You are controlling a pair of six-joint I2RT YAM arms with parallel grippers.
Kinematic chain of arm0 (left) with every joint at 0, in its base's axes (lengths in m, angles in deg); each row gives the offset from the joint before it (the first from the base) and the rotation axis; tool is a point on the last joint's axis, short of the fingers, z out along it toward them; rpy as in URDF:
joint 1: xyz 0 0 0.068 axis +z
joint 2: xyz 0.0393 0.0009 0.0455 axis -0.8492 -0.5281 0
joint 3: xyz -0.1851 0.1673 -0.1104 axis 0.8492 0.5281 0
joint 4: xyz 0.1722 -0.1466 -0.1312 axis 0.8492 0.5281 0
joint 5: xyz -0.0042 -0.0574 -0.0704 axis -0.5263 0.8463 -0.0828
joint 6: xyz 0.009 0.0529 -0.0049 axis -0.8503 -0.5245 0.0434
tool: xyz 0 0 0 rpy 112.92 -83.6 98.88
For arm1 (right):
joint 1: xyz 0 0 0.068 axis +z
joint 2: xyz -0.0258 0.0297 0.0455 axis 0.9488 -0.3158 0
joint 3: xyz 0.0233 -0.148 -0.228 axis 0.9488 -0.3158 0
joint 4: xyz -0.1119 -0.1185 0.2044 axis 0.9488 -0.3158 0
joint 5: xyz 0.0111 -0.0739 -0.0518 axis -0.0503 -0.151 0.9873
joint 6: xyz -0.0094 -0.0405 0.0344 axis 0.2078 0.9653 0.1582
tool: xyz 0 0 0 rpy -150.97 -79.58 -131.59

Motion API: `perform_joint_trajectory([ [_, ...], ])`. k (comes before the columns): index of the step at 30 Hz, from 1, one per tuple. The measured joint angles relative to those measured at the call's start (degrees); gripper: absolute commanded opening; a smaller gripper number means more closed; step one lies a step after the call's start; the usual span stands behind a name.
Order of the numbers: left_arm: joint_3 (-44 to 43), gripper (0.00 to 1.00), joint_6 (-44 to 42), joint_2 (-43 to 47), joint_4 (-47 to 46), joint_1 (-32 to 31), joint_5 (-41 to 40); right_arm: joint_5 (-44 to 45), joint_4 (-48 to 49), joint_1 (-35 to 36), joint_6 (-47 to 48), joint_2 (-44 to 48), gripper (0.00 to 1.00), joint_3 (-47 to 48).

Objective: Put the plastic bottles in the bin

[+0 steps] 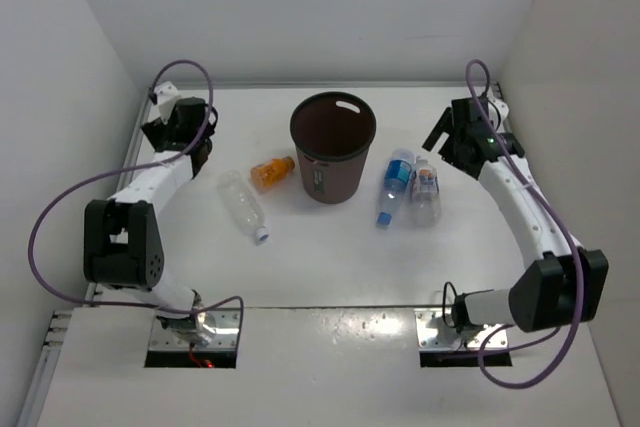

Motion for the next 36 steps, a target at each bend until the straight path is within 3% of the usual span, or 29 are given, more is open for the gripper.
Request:
perform_joint_trajectory([
  [6, -4.15, 1.0, 2.47, -2.21, 7.5, 3.63, -2.08, -0.57, -1.6, -0.37, -0.11, 1.73, 1.0, 2.73],
  [14, 3.08, 1.0, 10.27, 0.02, 12.15, 15.41, 7.8, -8.44, -1.95, -0.81, 0.17, -0.26, 1.0, -2.14],
  [24, 5.66, 1.0, 13.05, 0.7, 13.31, 15.56, 13.11, -15.67, -2.23, -1.62, -2.89, -5.79, 1.0, -9.7],
  [30, 6.34, 1.0, 12.72, 0.79, 12.26, 15.56, 14.43, -17.16, -1.7, -2.45, -3.5, -8.35, 1.0, -9.79],
  [36, 7.28, 1.0, 11.17, 0.79, 11.26, 15.56, 16.37, -17.57, -2.62, -3.58, -2.91, -17.29, 1.0, -6.91],
])
